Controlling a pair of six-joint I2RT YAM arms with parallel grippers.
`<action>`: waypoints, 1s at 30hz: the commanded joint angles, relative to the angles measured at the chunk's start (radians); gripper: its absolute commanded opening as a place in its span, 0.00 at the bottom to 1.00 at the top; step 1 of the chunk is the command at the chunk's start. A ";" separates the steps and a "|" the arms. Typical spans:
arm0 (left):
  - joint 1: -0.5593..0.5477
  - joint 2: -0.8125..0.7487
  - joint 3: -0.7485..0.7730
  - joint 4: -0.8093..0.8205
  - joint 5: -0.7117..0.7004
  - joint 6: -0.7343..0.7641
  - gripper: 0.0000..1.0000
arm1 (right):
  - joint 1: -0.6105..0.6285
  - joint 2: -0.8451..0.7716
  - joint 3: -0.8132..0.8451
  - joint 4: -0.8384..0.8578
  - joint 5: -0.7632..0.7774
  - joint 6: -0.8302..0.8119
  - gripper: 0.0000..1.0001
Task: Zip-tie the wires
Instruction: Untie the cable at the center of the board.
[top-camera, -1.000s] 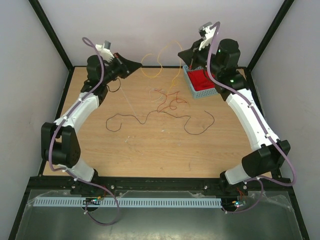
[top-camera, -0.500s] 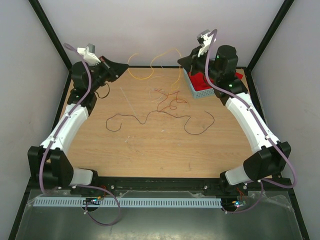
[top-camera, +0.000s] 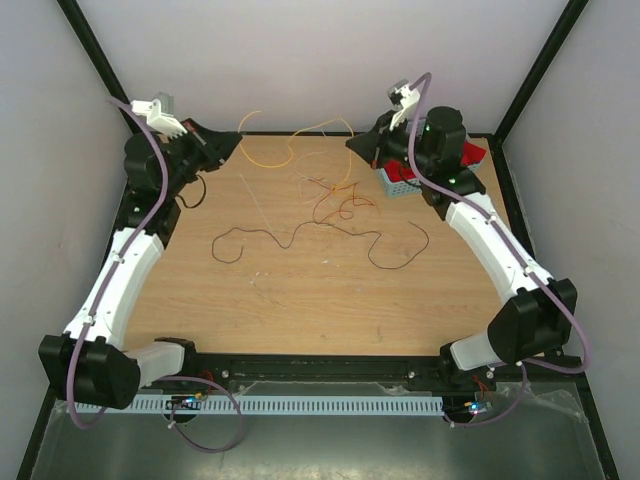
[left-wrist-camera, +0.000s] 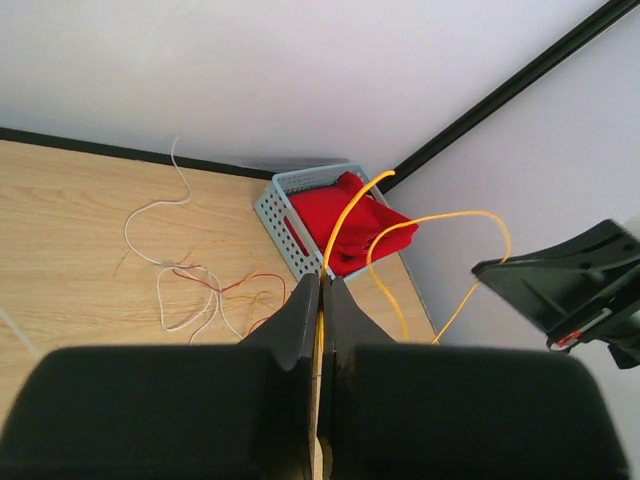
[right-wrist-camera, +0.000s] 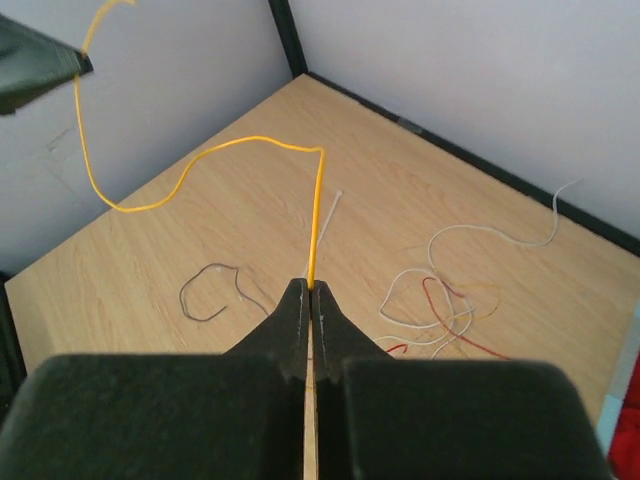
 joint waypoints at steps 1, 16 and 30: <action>0.004 -0.015 0.115 -0.039 0.014 0.069 0.00 | 0.005 0.017 -0.077 0.114 -0.051 0.056 0.05; 0.025 -0.112 0.111 -0.232 -0.183 0.224 0.00 | 0.100 0.268 -0.082 0.123 -0.053 0.056 0.05; 0.025 -0.114 0.030 -0.220 -0.126 0.179 0.00 | 0.122 0.165 0.094 -0.164 0.516 -0.217 0.00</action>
